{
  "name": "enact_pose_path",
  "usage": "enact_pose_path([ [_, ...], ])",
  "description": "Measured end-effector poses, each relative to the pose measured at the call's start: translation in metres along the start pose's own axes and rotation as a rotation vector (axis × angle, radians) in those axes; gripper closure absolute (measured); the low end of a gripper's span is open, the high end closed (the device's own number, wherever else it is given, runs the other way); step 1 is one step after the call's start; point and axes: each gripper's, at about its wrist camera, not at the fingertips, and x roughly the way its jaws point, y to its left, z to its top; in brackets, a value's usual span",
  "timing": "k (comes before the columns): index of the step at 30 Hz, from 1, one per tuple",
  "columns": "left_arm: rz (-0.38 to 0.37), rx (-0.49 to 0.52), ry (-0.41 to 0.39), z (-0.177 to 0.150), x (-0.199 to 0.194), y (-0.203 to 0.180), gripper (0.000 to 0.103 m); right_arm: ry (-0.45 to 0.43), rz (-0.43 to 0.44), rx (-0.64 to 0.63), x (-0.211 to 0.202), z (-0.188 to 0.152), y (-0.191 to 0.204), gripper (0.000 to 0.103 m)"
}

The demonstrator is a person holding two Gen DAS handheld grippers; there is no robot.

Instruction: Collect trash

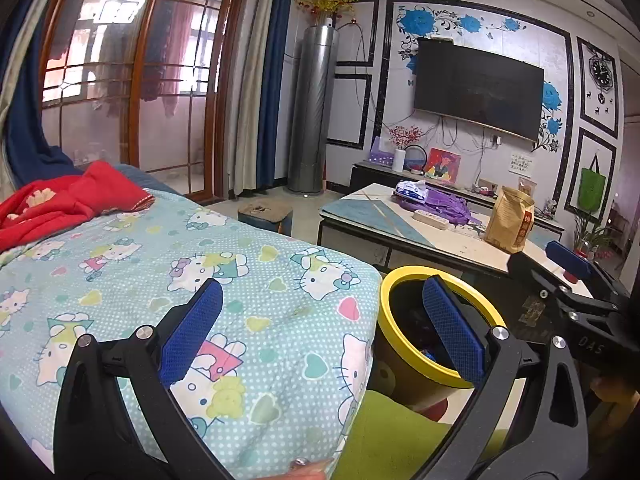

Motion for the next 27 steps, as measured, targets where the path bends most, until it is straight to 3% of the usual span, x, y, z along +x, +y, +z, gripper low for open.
enact_pose_path([
  [27,-0.015,-0.005,-0.005,-0.0052,-0.0012,-0.0041,0.011,0.017,0.007,-0.016,0.0027,-0.0051,0.0053,0.006],
])
